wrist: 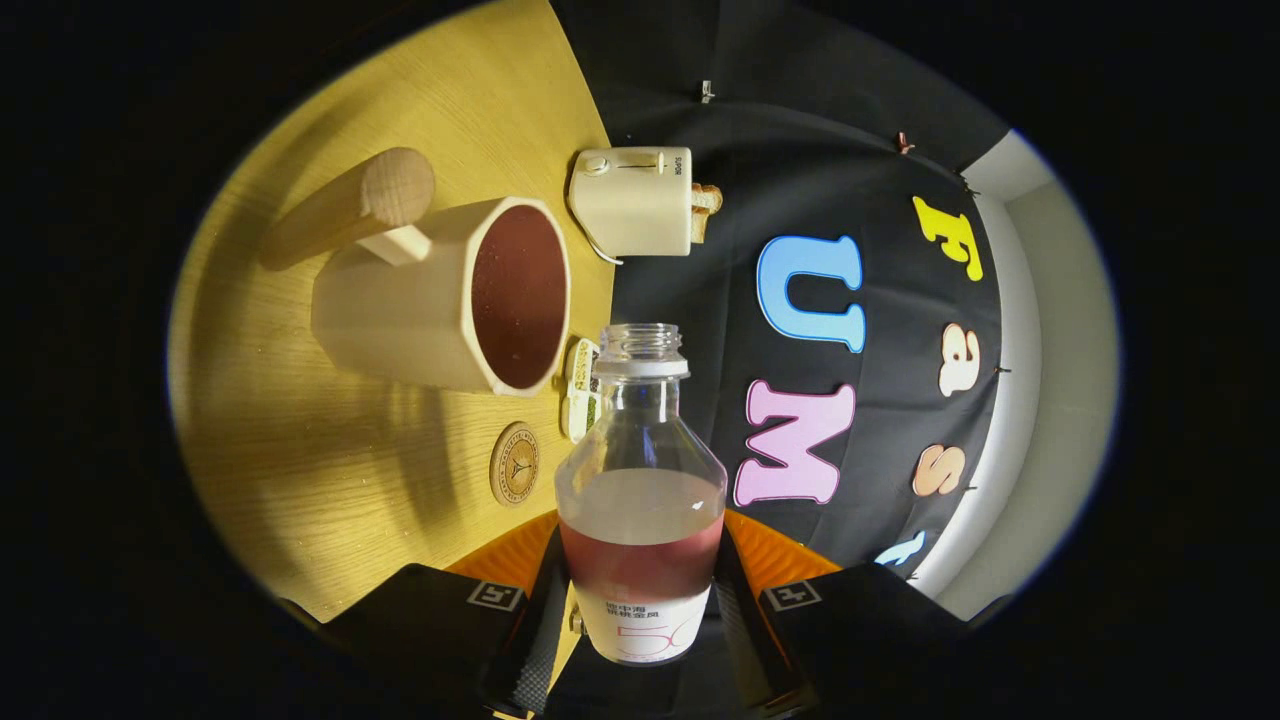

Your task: Take the bottle from table, then pour the juice into the cup, finally place the bottle on the coaster

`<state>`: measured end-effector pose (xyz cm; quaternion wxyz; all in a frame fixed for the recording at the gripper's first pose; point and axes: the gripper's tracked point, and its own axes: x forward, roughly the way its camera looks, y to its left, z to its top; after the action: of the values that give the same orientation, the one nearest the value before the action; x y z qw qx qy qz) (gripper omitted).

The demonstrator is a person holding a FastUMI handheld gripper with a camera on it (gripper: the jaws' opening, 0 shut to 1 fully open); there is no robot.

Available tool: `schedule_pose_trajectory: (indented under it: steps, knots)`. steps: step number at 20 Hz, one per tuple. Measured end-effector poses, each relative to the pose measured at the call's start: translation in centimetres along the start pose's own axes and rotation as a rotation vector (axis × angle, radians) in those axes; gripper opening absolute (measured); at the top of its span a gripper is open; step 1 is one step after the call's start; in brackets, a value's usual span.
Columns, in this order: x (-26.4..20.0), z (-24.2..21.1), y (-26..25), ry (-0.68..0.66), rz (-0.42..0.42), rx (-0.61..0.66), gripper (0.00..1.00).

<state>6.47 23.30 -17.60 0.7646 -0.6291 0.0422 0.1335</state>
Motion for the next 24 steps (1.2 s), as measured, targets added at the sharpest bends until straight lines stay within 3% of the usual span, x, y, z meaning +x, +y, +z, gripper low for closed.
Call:
schedule_pose_trajectory:
  steps: [24]
  knots:
    - [1.0, 0.8, -0.3, -0.061, -0.015, -0.203, 0.72]
